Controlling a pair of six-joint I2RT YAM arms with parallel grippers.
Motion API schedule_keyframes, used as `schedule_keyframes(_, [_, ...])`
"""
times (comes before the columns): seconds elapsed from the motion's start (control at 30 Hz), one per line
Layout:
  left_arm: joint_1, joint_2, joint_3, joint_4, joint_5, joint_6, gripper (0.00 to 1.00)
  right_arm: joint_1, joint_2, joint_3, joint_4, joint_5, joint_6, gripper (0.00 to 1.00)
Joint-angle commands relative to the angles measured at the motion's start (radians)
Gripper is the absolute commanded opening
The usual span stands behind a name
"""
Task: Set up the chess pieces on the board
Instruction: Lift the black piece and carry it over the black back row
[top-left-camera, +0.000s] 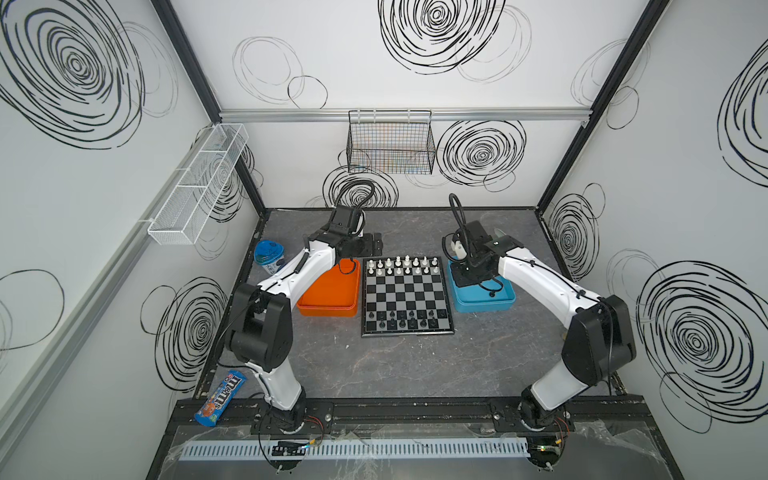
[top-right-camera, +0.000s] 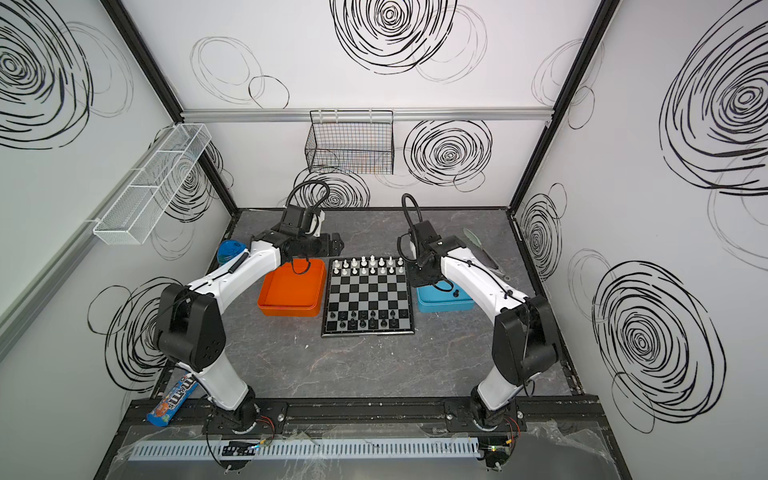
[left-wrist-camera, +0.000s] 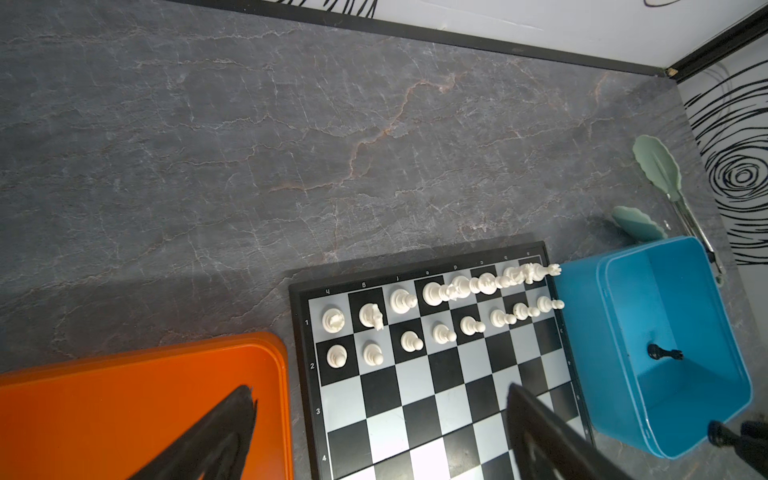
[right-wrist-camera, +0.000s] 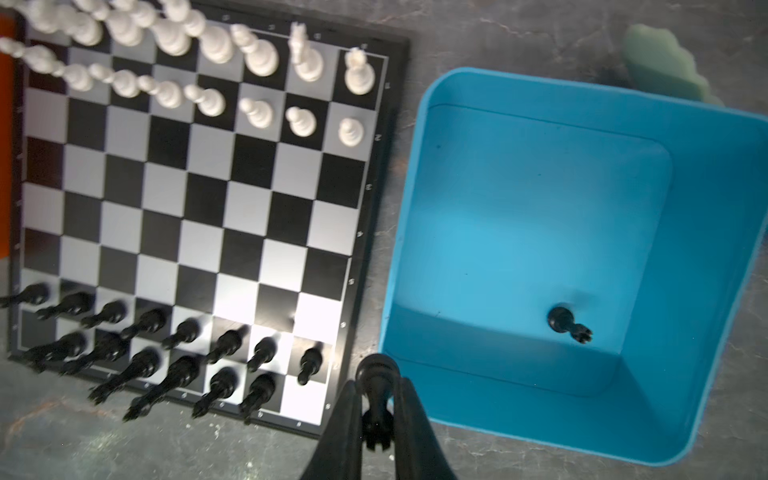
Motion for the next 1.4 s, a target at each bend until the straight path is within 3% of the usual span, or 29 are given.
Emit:
schedule_keyframes(0.0, [0.006, -0.042, -0.012, 0.035, 0.005, -0.007, 0.97, 0.050, -0.043, -0.064, -0.023, -0.008, 0.053, 0.17])
schedule_keyframes(0.37, [0.002, -0.047, -0.013, 0.032, 0.003, -0.005, 0.97, 0.187, -0.078, -0.249, 0.092, -0.033, 0.180, 0.17])
schedule_keyframes(1.37, [-0.002, -0.038, -0.016, 0.034, 0.005, -0.005, 0.97, 0.203, 0.021, -0.287, 0.152, -0.036, 0.182, 0.20])
